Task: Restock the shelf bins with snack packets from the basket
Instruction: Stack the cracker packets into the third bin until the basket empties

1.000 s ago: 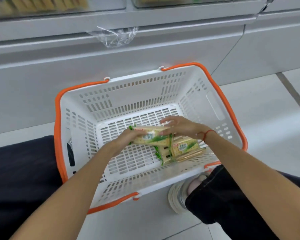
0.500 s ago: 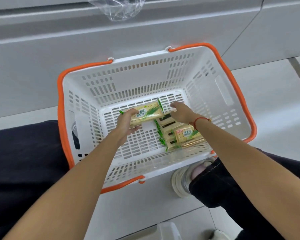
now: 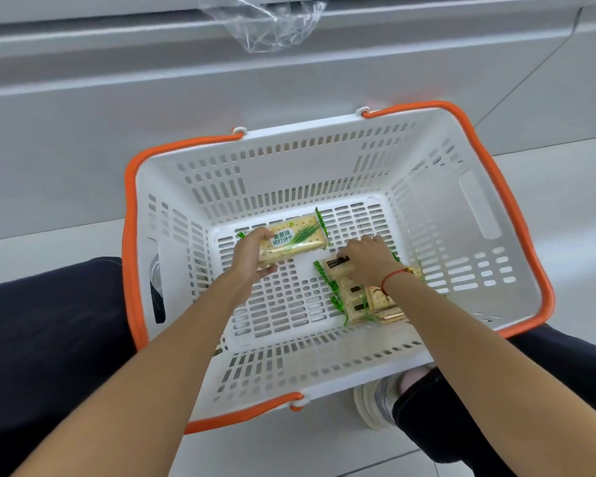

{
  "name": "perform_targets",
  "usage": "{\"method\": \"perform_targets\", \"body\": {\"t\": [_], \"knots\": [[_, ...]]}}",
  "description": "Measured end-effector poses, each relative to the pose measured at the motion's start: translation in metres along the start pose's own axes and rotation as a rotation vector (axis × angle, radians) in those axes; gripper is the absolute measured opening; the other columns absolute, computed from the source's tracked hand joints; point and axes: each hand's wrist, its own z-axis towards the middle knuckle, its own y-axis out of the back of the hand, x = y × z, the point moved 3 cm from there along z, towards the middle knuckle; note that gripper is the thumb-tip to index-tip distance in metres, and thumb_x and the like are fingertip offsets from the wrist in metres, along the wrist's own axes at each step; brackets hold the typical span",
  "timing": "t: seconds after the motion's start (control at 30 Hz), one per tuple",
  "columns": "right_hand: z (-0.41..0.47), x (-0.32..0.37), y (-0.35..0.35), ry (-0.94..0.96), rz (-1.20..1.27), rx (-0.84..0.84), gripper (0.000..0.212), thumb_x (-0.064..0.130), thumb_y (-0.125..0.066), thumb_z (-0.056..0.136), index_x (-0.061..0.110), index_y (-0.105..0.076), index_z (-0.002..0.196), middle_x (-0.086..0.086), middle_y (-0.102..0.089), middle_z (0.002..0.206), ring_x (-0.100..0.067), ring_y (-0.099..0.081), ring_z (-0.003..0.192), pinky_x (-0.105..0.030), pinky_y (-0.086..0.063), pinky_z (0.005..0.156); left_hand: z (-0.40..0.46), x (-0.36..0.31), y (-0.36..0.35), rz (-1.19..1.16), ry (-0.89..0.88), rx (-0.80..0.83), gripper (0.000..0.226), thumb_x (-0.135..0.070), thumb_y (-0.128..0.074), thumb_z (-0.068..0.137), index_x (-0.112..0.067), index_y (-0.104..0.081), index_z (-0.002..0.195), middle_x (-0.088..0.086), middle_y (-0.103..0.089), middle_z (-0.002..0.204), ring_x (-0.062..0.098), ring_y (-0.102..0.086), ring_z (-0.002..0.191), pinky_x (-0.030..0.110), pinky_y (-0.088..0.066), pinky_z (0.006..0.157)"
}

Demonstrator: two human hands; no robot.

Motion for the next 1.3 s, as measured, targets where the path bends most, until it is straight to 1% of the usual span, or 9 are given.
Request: {"method": "perform_targets", "body": {"t": [0.17, 0.23, 0.33, 0.57, 0.7, 0.9, 1.07, 1.2, 1.3], "knots": [[-0.014, -0.006, 0.01, 0.031, 0.145, 0.01, 0.034, 0.033, -0.048, 0.097, 0.026, -0.057, 0.129, -0.005, -0.063, 0.109, -0.025, -0.055, 0.105, -0.036, -0.041, 0.087, -0.004, -0.008, 0.012, 0.006, -0.015, -0.026, 0.003, -0.021, -0.056, 0.089, -0.02, -0.058, 0.089, 0.012, -0.048, 0.137, 0.025, -0.055, 0.102, 0.029, -0.052, 0.067], [-0.021, -0.011, 0.022, -0.005, 0.369, -0.062, 0.026, 0.032, -0.04, 0.101, 0.02, -0.062, 0.108, -0.006, -0.063, 0.088, -0.023, -0.058, 0.08, -0.03, -0.043, 0.066, -0.008, -0.014, 0.016, -0.005, -0.018, -0.043, 0.013, -0.022, -0.056, 0.088, -0.016, -0.057, 0.1, 0.01, -0.048, 0.131, 0.025, -0.053, 0.106, 0.029, -0.052, 0.065], [-0.031, -0.022, 0.055, -0.109, 0.909, -0.138, 0.035, 0.026, -0.034, 0.103, 0.018, -0.041, 0.07, -0.001, -0.041, 0.06, -0.016, -0.039, 0.053, -0.022, -0.032, 0.05, -0.02, -0.03, 0.017, -0.033, -0.062, -0.062, 0.026, -0.021, -0.053, 0.089, -0.012, -0.052, 0.113, 0.01, -0.049, 0.117, 0.021, -0.054, 0.087, 0.029, -0.051, 0.064], [-0.076, -0.027, 0.134, -0.111, 1.694, 0.079, 0.025, 0.023, -0.038, 0.1, 0.014, -0.057, 0.084, 0.001, -0.057, 0.069, -0.01, -0.055, 0.056, -0.021, -0.047, 0.053, -0.06, -0.076, 0.01, 0.006, -0.198, -0.077, 0.029, -0.023, -0.05, 0.09, -0.01, -0.051, 0.116, 0.009, -0.048, 0.114, 0.02, -0.05, 0.089, 0.034, -0.052, 0.072], [-0.093, -0.025, 0.173, 0.01, 1.561, 0.073, 0.02, 0.025, -0.059, 0.086, 0.009, -0.056, 0.098, -0.015, -0.057, 0.089, -0.018, -0.058, 0.066, -0.025, -0.046, 0.057, -0.084, -0.096, 0.008, 0.059, -0.265, -0.044, 0.035, -0.026, -0.05, 0.09, -0.011, -0.049, 0.123, 0.008, -0.046, 0.124, 0.022, -0.052, 0.104, 0.033, -0.052, 0.072], [-0.113, -0.013, 0.229, 0.141, 1.233, -0.006, 0.031, 0.012, -0.066, 0.088, 0.015, -0.057, 0.117, -0.001, -0.062, 0.098, -0.01, -0.063, 0.079, -0.016, -0.05, 0.061, -0.12, -0.12, 0.0, -0.004, -0.264, 0.075, 0.031, -0.031, -0.048, 0.09, -0.019, -0.057, 0.116, 0.007, -0.063, 0.098, 0.016, -0.058, 0.077, 0.03, -0.051, 0.065], [-0.113, -0.006, 0.261, 0.213, 0.963, -0.227, 0.036, 0.021, -0.082, 0.072, 0.024, -0.062, 0.102, 0.003, -0.06, 0.09, -0.01, -0.058, 0.084, -0.018, -0.045, 0.068, -0.132, -0.13, -0.005, 0.092, -0.27, 0.148, 0.063, -0.07, -0.036, 0.088, -0.018, -0.064, 0.11, 0.007, -0.071, 0.102, 0.018, -0.063, 0.095, 0.034, -0.051, 0.076], [-0.104, 0.007, 0.268, 0.27, 0.886, -0.37, 0.025, 0.016, -0.083, 0.071, 0.019, -0.068, 0.09, 0.0, -0.066, 0.094, -0.008, -0.059, 0.084, -0.022, -0.05, 0.079, -0.142, -0.136, -0.015, 0.101, -0.313, 0.22, 0.05, -0.067, -0.045, 0.086, -0.022, -0.065, 0.091, 0.003, -0.072, 0.087, 0.018, -0.065, 0.093, 0.037, -0.049, 0.09], [-0.102, 0.012, 0.274, 0.281, 0.909, -0.456, 0.026, 0.018, -0.082, 0.073, 0.016, -0.072, 0.097, 0.004, -0.068, 0.094, -0.008, -0.061, 0.089, -0.015, -0.048, 0.08, -0.142, -0.14, -0.013, 0.067, -0.348, 0.234, 0.026, -0.049, -0.057, 0.088, -0.024, -0.061, 0.093, 0.003, -0.068, 0.089, 0.016, -0.062, 0.089, 0.034, -0.05, 0.082]]}}
